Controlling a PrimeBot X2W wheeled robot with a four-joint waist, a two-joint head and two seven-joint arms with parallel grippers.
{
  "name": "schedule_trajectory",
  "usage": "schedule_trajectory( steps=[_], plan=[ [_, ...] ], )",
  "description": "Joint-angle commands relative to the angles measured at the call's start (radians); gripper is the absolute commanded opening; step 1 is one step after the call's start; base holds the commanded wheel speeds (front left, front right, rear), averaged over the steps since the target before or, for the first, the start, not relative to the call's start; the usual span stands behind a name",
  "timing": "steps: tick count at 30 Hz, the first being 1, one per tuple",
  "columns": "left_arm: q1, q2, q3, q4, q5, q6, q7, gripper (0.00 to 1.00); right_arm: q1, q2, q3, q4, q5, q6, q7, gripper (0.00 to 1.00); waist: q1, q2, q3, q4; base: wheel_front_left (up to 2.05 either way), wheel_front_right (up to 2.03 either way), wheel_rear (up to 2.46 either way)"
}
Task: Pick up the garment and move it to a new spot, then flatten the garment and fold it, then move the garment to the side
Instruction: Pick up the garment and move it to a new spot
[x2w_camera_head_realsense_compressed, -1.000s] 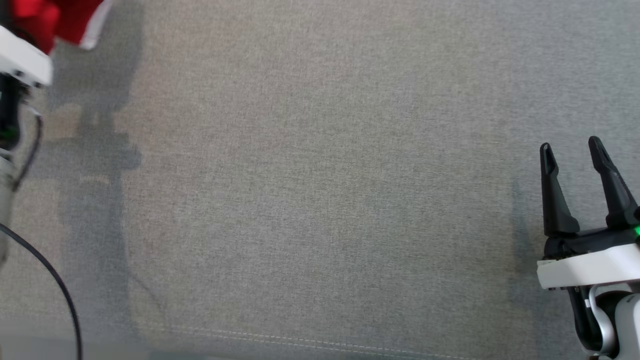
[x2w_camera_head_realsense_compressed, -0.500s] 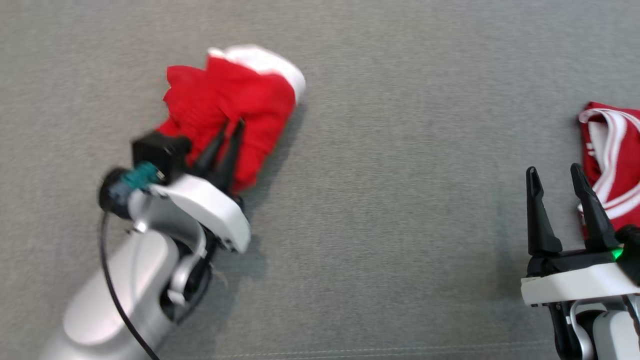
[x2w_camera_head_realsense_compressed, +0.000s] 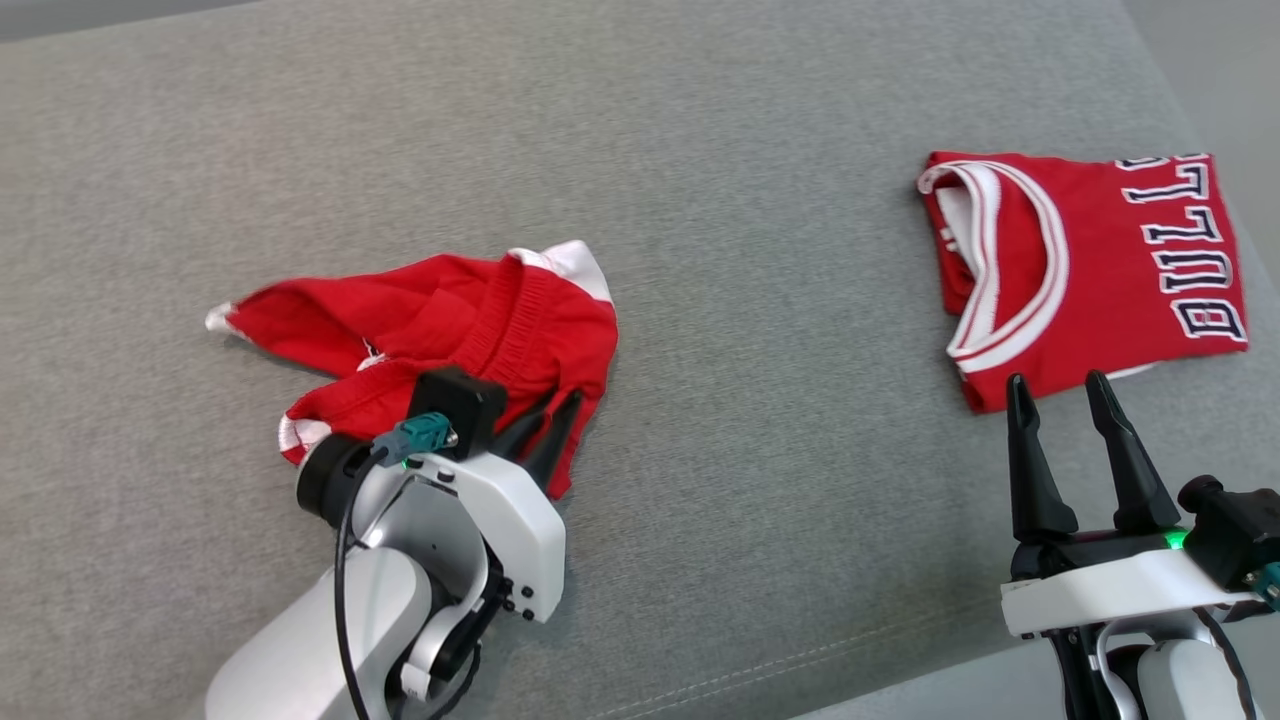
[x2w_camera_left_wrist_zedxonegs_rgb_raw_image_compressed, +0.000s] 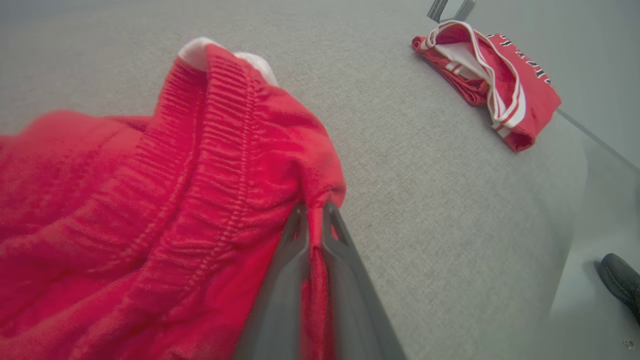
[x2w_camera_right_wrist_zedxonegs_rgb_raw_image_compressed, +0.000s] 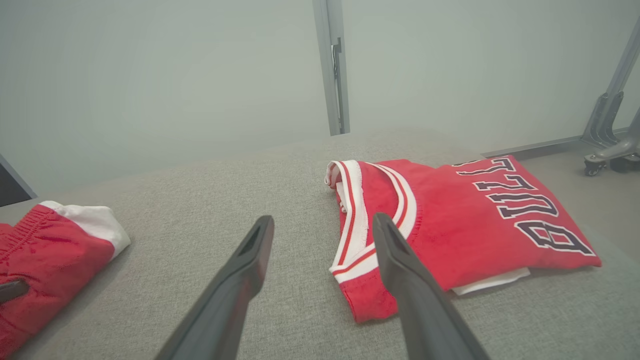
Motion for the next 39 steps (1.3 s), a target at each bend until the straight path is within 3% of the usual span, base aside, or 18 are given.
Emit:
schedule_trajectory(
  steps=[1,2,3,4,5,11,15,19,26,31,35,39],
  plan=[
    [0.003,0.012,0.025,-0.014,-0.011,-0.013,0.004,0.0,0.001,-0.009,0.023,-0.01,0.009,0.003,-0.016,1.0,0.0,0.0,-0.002,-0.032,0.0,0.0,0.0],
    [0.007,0.011,0.018,-0.009,-0.019,-0.021,0.014,0.0,0.001,-0.009,0.023,-0.005,0.01,0.003,-0.018,1.0,0.0,0.0,-0.005,-0.033,0.0,0.0,0.0],
    [0.008,0.008,0.016,-0.01,-0.027,-0.031,0.016,0.15,0.001,-0.009,0.021,-0.002,0.013,0.003,-0.019,1.0,0.0,0.0,-0.008,-0.033,0.0,0.0,0.0],
    [0.007,0.006,0.017,-0.013,-0.028,-0.034,0.007,0.8,0.001,-0.009,0.019,0.002,0.014,0.003,-0.02,1.0,0.0,0.0,-0.012,-0.033,0.0,0.0,0.0],
    [0.008,0.004,0.017,-0.015,-0.029,-0.038,0.002,1.0,0.001,-0.009,0.015,0.004,0.015,0.003,-0.021,1.0,0.0,0.0,-0.019,-0.03,0.0,0.0,0.0],
    [0.014,0.006,0.047,-0.077,-0.015,-0.019,-0.068,1.0,0.007,-0.009,-0.008,0.0,-0.013,0.003,-0.024,1.0,0.0,0.0,-0.066,0.017,0.0,0.0,0.0],
    [0.035,0.045,0.111,-0.16,0.009,0.046,-0.133,1.0,0.009,-0.009,-0.022,-0.012,-0.041,0.003,-0.023,1.0,0.0,0.0,-0.104,0.081,0.0,0.0,0.0],
    [0.079,0.11,0.216,-0.248,0.025,0.138,-0.195,1.0,0.007,-0.033,-0.023,-0.033,-0.07,0.003,-0.016,1.0,0.0,0.0,-0.141,0.153,0.0,0.0,0.0],
    [0.187,0.211,0.36,-0.33,0.008,0.223,-0.262,1.0,0.006,-0.07,-0.009,-0.058,-0.11,0.003,-0.004,1.0,0.0,0.0,-0.186,0.249,0.0,0.0,0.0],
    [0.292,0.252,0.418,-0.307,-0.036,0.205,-0.315,1.0,0.023,-0.092,0.019,-0.045,-0.138,0.003,0.0,1.0,0.0,0.0,-0.223,0.299,0.0,0.0,0.0],
    [0.349,0.255,0.397,-0.269,-0.045,0.178,-0.331,1.0,0.052,-0.095,0.038,-0.029,-0.154,0.003,0.003,1.0,0.0,0.0,-0.251,0.301,0.0,0.0,0.0],
    [0.402,0.234,0.39,-0.239,-0.051,0.179,-0.359,1.0,0.099,-0.089,0.039,-0.019,-0.163,0.003,0.002,1.0,0.0,0.0,-0.282,0.298,0.0,0.0,0.0]
  ],
)
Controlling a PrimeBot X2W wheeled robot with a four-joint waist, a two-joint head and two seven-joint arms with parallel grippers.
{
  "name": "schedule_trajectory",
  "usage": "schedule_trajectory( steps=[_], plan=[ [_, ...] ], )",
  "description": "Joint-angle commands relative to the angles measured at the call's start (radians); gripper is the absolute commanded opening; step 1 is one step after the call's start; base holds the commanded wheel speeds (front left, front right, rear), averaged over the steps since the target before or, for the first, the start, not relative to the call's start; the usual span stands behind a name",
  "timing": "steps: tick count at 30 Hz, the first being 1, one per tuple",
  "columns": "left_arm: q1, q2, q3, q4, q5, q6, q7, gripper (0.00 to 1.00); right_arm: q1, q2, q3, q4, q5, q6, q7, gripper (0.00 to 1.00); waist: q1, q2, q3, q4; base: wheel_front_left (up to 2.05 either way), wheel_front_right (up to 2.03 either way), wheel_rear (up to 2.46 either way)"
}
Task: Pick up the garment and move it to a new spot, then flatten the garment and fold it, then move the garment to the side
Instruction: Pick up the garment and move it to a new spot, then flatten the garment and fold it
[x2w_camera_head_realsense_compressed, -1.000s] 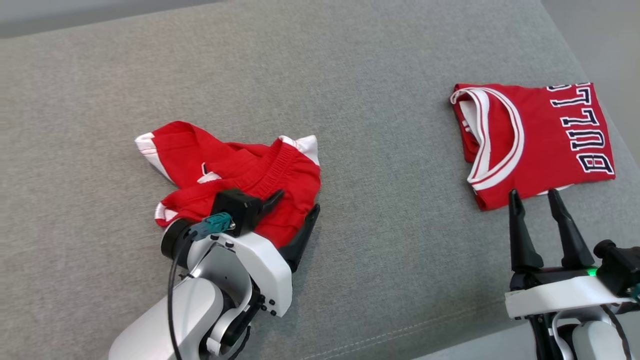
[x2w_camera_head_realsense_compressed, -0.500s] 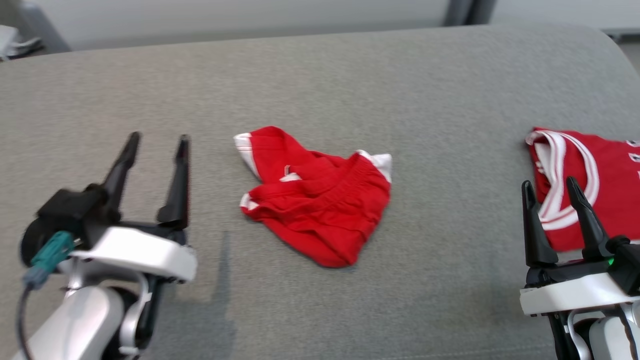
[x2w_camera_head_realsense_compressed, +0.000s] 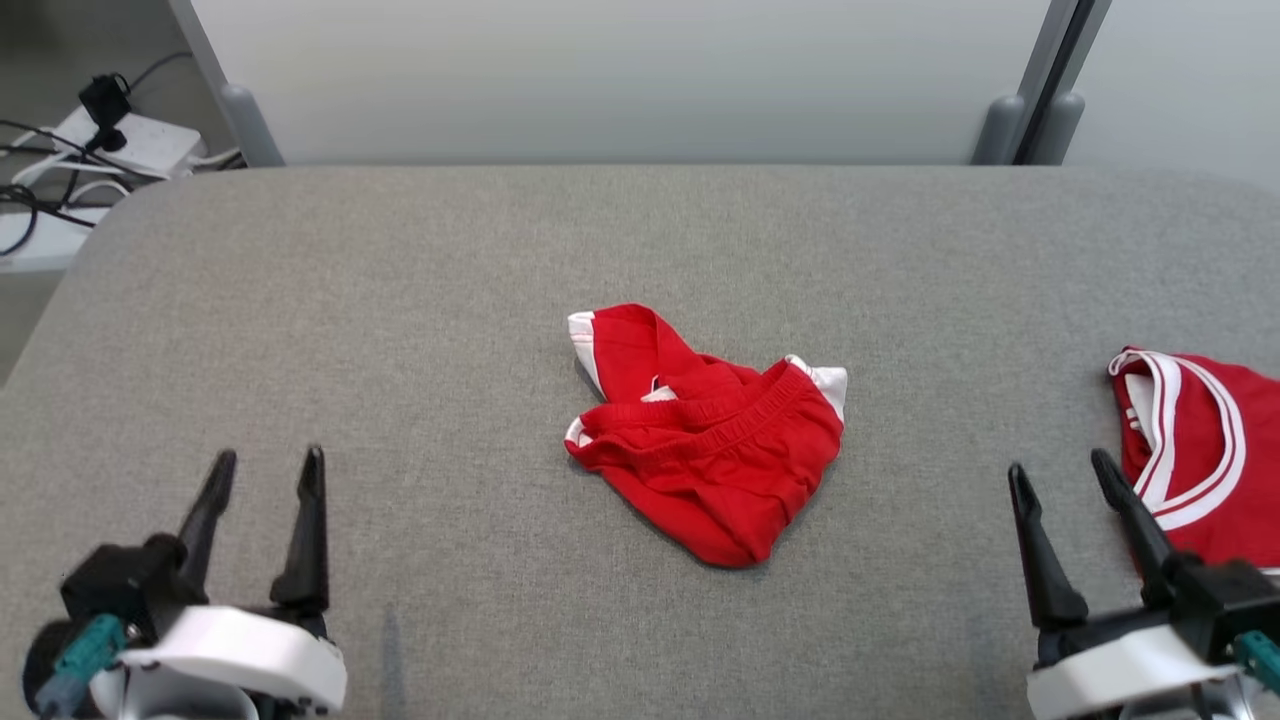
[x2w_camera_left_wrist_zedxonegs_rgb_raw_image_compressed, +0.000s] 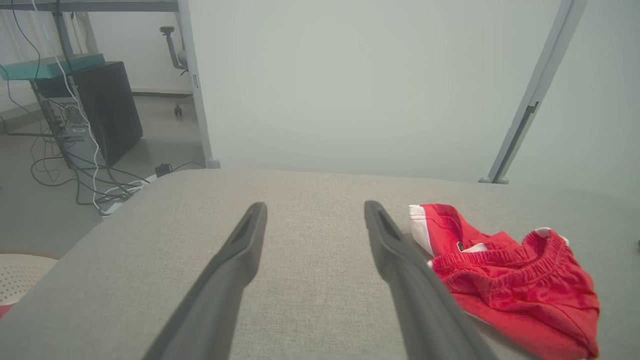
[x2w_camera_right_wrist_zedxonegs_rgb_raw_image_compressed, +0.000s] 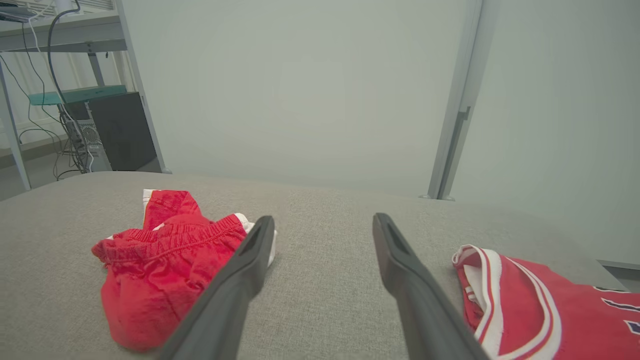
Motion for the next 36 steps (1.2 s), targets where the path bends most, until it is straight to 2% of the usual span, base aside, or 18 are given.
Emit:
schedule_trajectory(
  steps=[1,10,25,32,36],
  plan=[
    [-0.012,0.014,0.045,-0.012,-0.014,0.006,-0.014,1.0,0.008,-0.006,0.018,-0.024,-0.014,0.003,0.001,1.0,0.0,0.0,-0.021,-0.001,0.0,0.0,0.0],
    [0.053,0.015,0.053,-0.035,0.005,0.012,-0.044,1.0,0.088,0.025,-0.011,-0.056,-0.024,0.003,0.01,1.0,0.0,0.0,-0.055,0.012,0.0,0.0,0.0],
    [0.059,0.002,0.052,-0.01,0.009,0.003,-0.052,1.0,0.084,0.034,-0.015,-0.078,-0.028,0.003,0.025,1.0,0.0,0.0,-0.059,0.006,0.0,0.0,0.0],
    [0.05,-0.006,0.044,-0.018,0.016,0.014,-0.046,1.0,0.032,-0.009,-0.011,-0.099,-0.019,0.003,0.046,1.0,0.0,0.0,-0.047,0.028,0.0,0.0,0.0],
    [0.016,-0.014,0.033,-0.033,0.028,0.01,-0.044,1.0,-0.049,-0.048,0.071,-0.112,-0.003,0.003,0.084,1.0,0.0,0.0,-0.019,0.063,0.0,0.0,0.0]
  ],
)
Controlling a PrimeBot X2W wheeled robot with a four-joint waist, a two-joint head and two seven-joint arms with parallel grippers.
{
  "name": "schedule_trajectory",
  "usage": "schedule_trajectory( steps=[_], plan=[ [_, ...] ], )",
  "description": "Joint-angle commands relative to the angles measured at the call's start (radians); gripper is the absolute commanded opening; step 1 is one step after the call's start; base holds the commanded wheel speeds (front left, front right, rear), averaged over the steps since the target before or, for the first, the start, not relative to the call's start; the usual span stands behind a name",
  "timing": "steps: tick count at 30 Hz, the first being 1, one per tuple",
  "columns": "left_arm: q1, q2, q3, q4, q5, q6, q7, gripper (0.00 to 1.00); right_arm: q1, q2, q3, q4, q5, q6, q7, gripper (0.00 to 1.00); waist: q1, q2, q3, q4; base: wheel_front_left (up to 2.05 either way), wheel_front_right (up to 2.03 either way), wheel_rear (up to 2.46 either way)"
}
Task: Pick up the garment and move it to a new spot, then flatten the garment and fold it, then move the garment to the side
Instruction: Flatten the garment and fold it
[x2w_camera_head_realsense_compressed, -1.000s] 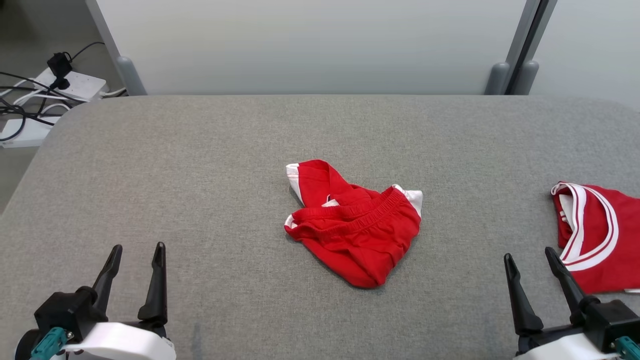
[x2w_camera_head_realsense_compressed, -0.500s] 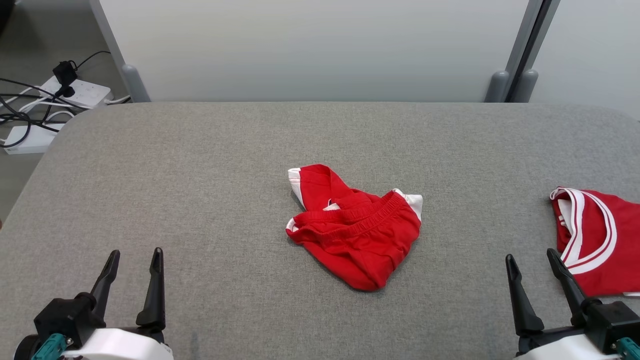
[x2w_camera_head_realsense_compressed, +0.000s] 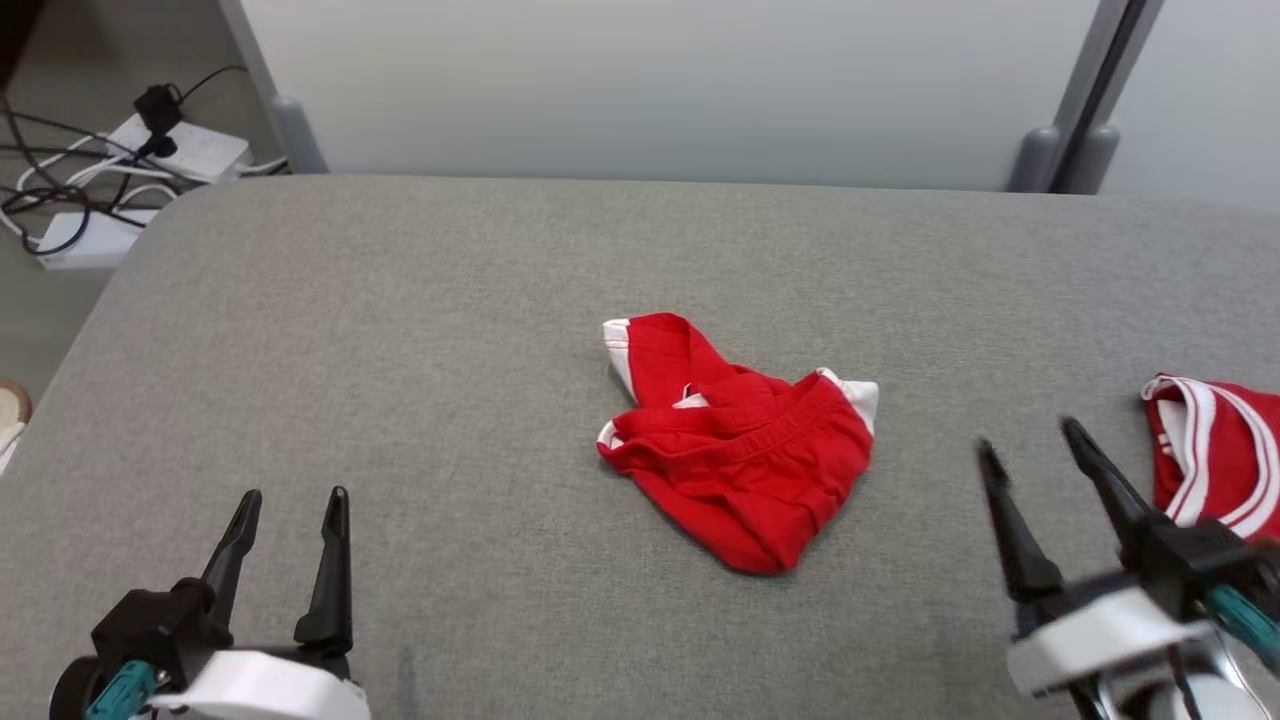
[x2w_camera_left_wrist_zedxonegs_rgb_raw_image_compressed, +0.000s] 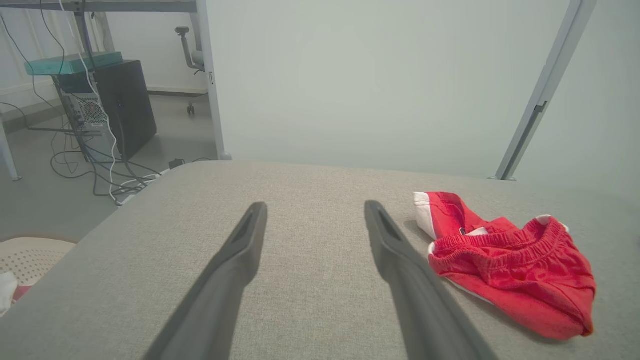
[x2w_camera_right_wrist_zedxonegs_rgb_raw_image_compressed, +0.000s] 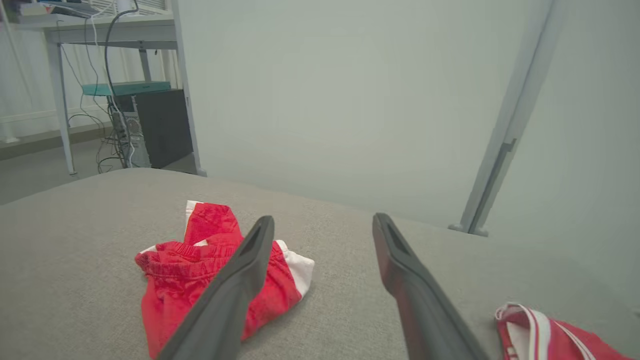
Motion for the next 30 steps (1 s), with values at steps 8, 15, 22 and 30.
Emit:
schedule_trajectory(
  steps=[8,15,22,30],
  plan=[
    [-0.147,-0.036,0.025,0.004,0.012,-0.024,-0.011,1.0,-0.363,-0.142,0.389,0.051,0.099,0.003,0.211,1.0,0.0,0.0,0.078,0.111,0.0,0.0,0.0],
    [-0.167,-0.076,0.045,0.051,0.021,-0.052,-0.024,1.0,-0.566,-0.234,0.668,0.123,0.264,0.003,0.339,1.0,0.0,0.0,0.117,0.203,0.0,0.0,0.0],
    [-0.189,-0.143,0.05,0.096,0.043,-0.1,-0.029,1.0,-0.692,-0.313,0.865,0.234,0.38,0.003,0.427,1.0,0.0,0.0,0.154,0.29,0.0,0.0,0.0],
    [-0.208,-0.196,0.071,0.12,0.072,-0.143,-0.029,1.0,-0.788,-0.329,0.978,0.34,0.404,0.003,0.461,1.0,0.0,0.0,0.197,0.317,0.0,0.0,0.0]
  ],
)
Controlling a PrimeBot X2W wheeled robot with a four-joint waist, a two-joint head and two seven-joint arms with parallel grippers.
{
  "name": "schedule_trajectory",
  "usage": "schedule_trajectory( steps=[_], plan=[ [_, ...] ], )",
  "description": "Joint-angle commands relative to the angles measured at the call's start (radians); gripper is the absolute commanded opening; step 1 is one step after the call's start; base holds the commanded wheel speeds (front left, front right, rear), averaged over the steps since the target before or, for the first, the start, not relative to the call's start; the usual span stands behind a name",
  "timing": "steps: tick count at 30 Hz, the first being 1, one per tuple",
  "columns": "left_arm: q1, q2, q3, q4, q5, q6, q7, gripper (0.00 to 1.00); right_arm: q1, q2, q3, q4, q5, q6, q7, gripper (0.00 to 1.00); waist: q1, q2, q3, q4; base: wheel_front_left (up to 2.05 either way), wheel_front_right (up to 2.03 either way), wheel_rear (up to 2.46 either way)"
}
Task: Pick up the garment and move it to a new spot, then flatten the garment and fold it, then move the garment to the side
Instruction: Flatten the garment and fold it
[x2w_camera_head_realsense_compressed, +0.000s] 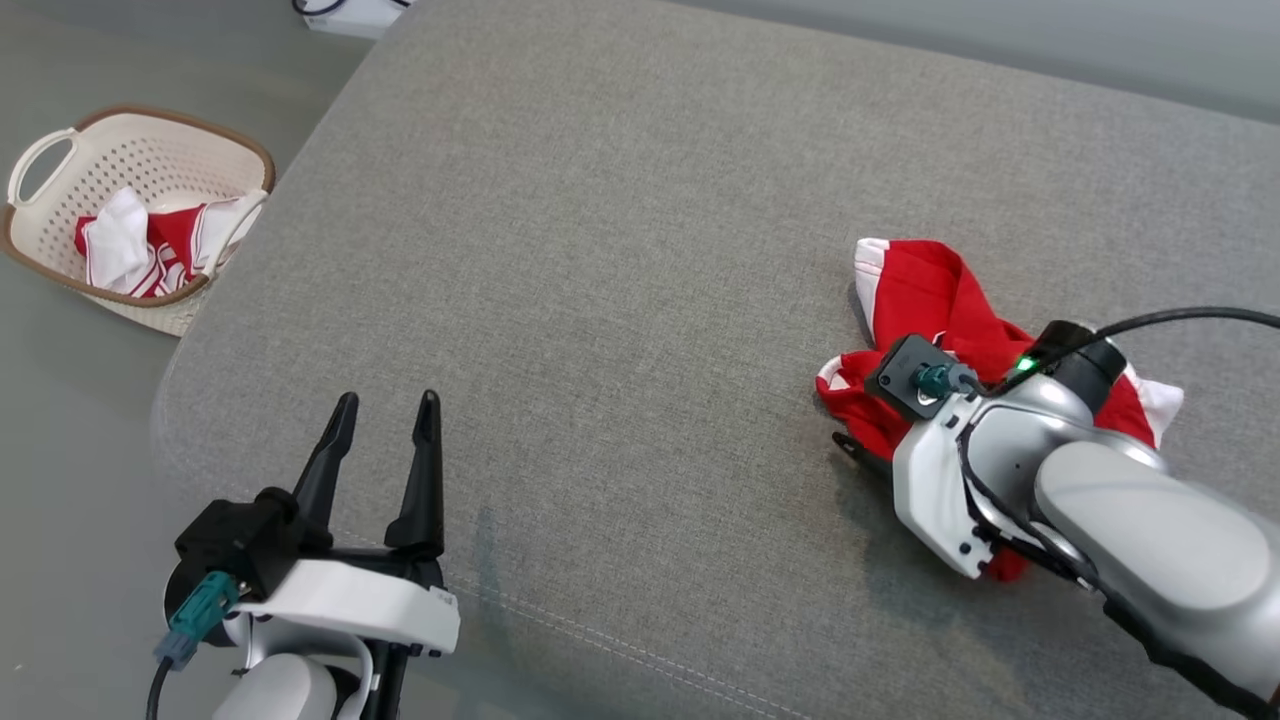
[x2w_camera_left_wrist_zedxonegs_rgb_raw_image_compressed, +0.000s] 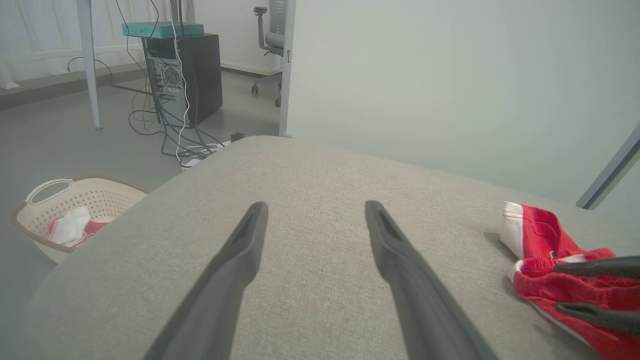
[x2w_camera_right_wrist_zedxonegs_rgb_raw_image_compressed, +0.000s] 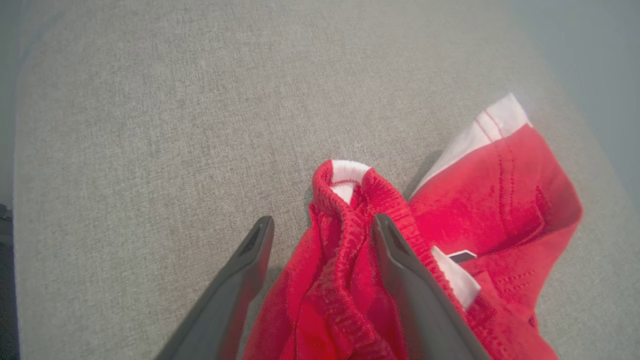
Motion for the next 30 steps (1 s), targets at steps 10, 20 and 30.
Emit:
schedule_trajectory(
  steps=[10,20,30],
  plan=[
    [-0.063,-0.038,0.079,0.025,0.058,-0.059,-0.013,1.0,-0.095,0.035,0.101,0.113,0.062,0.003,-0.032,0.0,0.0,0.0,0.025,0.005,0.0,0.0,0.0],
    [-0.042,-0.034,0.115,0.034,0.094,-0.075,-0.013,1.0,0.04,-0.022,-0.162,-0.006,0.091,0.003,-0.267,0.0,0.0,0.0,0.003,-0.104,0.0,0.0,0.0],
    [-0.041,0.025,0.112,-0.016,0.119,-0.061,0.038,1.0,0.596,0.076,-0.761,-0.244,0.03,0.003,-0.387,0.0,0.0,0.0,-0.009,-0.298,0.0,0.0,0.0]
  ],
)
